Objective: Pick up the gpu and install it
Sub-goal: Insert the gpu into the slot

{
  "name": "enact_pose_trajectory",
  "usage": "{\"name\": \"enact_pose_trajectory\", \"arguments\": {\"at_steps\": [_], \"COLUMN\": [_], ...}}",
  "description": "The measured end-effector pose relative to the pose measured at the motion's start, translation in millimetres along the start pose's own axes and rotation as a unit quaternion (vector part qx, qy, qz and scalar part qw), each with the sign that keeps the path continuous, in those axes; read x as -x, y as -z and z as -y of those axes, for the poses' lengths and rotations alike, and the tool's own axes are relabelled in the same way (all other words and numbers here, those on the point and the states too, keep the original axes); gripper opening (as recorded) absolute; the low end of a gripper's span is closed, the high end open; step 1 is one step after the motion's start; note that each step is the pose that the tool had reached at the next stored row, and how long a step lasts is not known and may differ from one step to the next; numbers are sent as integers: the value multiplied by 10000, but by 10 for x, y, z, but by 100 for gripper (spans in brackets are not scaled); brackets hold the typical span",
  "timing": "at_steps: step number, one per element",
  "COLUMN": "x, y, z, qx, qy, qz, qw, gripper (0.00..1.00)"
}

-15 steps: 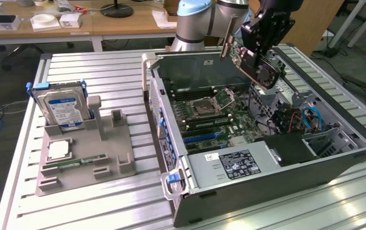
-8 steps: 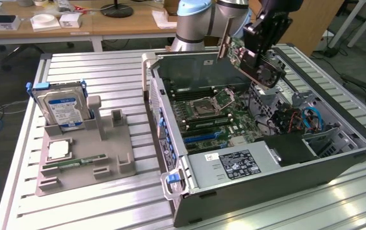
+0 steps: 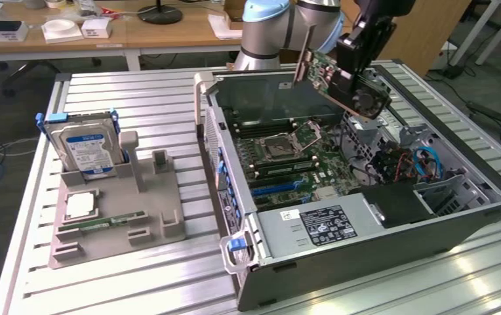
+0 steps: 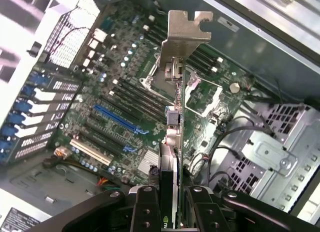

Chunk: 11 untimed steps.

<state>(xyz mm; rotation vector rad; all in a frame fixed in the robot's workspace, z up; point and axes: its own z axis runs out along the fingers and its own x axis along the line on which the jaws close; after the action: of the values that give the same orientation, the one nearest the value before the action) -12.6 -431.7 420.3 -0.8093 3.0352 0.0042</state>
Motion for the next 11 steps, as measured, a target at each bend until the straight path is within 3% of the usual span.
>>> {"name": "enact_pose_trajectory", "arguments": {"at_steps": [5, 11], "x": [0, 0], "y": [-1, -2], "z": [0, 0], "qx": [0, 1], "qy": [367, 808], "qz": [-1, -2], "qw": [9993, 9967], "gripper": [27, 27]}}
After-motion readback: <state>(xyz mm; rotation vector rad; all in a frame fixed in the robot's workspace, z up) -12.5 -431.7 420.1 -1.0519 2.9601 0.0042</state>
